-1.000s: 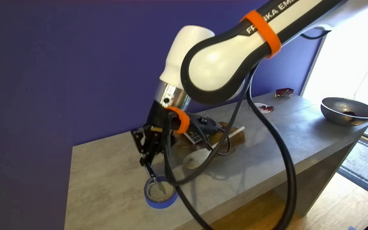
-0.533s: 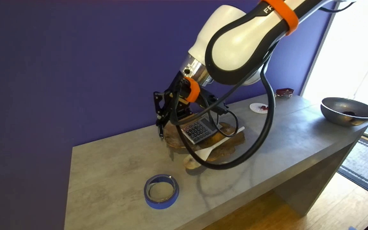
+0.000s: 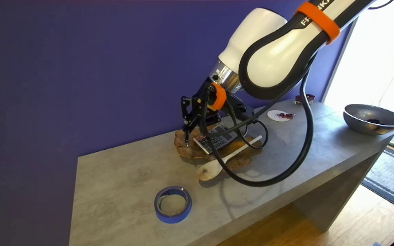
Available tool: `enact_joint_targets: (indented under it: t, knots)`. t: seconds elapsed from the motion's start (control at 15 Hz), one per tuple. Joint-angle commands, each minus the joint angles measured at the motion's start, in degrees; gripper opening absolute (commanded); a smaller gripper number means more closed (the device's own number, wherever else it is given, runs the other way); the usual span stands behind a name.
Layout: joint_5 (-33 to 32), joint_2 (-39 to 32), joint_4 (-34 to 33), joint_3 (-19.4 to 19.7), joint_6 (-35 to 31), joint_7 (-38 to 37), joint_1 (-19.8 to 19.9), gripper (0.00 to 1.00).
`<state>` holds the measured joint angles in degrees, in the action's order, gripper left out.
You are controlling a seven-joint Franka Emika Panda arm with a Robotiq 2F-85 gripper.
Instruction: Put the pen in the silver dish
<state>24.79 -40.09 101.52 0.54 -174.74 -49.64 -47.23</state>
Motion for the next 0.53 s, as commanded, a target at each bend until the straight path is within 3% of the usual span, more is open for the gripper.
enact_joint_targets:
  t: [0.0, 0.07, 0.47]
  knots:
    - [-1.8, 6.0, 10.7, 8.8, -2.7, -6.9, -3.3, 0.03]
    - [-1.4, 7.7, 14.0, 11.5, -3.5, -8.6, -4.3, 0.03]
    - [6.4, 12.0, 32.3, 30.3, -8.2, -16.8, -18.6, 0.03]
